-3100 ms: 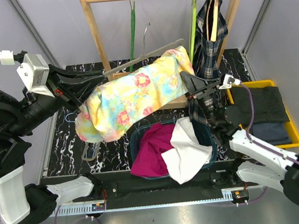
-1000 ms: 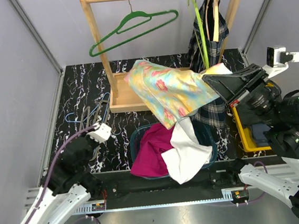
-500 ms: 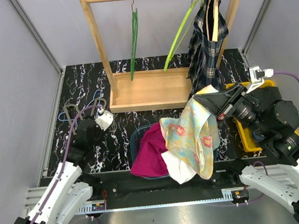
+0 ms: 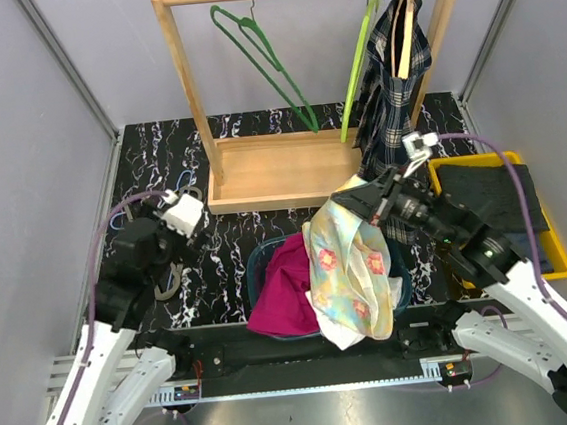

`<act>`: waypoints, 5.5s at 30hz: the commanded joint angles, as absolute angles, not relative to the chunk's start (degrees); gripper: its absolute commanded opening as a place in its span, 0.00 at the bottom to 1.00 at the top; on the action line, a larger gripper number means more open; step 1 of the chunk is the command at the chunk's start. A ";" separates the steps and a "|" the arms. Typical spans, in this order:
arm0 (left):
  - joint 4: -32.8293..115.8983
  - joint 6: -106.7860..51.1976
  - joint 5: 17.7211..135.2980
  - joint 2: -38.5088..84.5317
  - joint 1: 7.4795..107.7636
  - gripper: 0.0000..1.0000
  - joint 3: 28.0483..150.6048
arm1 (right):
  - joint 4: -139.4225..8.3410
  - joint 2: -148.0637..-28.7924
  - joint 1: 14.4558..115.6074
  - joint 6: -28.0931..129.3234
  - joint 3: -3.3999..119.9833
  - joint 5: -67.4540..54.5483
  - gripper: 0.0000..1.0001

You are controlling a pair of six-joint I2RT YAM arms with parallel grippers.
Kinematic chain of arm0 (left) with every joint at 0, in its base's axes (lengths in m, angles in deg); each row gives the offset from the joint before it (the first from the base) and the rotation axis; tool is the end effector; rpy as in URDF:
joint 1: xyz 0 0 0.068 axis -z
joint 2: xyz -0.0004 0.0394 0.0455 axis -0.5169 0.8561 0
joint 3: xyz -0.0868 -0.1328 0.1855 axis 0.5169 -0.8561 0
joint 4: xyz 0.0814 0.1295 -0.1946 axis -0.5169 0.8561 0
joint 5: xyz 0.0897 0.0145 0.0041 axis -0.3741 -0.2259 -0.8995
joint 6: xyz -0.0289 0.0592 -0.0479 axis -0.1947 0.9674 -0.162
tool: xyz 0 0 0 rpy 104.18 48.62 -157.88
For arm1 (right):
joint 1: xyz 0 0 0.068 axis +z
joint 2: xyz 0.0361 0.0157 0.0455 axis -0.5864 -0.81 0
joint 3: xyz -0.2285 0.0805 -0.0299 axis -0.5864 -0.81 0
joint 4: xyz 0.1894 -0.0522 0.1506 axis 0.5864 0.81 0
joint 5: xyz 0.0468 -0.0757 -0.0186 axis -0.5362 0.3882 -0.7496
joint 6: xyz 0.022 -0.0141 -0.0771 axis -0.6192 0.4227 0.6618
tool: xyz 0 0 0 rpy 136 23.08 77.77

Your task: Remove the skirt from the hanger

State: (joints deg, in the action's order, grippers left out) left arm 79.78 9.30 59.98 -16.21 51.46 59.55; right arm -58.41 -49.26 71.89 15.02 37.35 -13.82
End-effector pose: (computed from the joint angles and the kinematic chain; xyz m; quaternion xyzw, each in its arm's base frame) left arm 0.1704 -0.0524 0.2644 0.3031 0.8093 0.0849 0.4959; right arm 0.1499 0.1315 0.3919 -0.0586 0.6738 0.5305 0.5110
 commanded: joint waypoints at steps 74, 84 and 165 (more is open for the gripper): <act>72.55 -3.21 78.71 -12.14 51.25 0.99 96.70 | -27.38 -99.90 54.45 44.25 108.87 28.00 0.73; 73.17 -3.56 79.24 -9.42 51.25 0.97 99.25 | -27.38 -100.69 53.31 44.16 107.99 26.15 0.52; 58.76 -44.60 123.26 11.59 50.81 0.99 135.12 | -23.94 -57.18 51.81 27.38 100.17 -40.38 0.00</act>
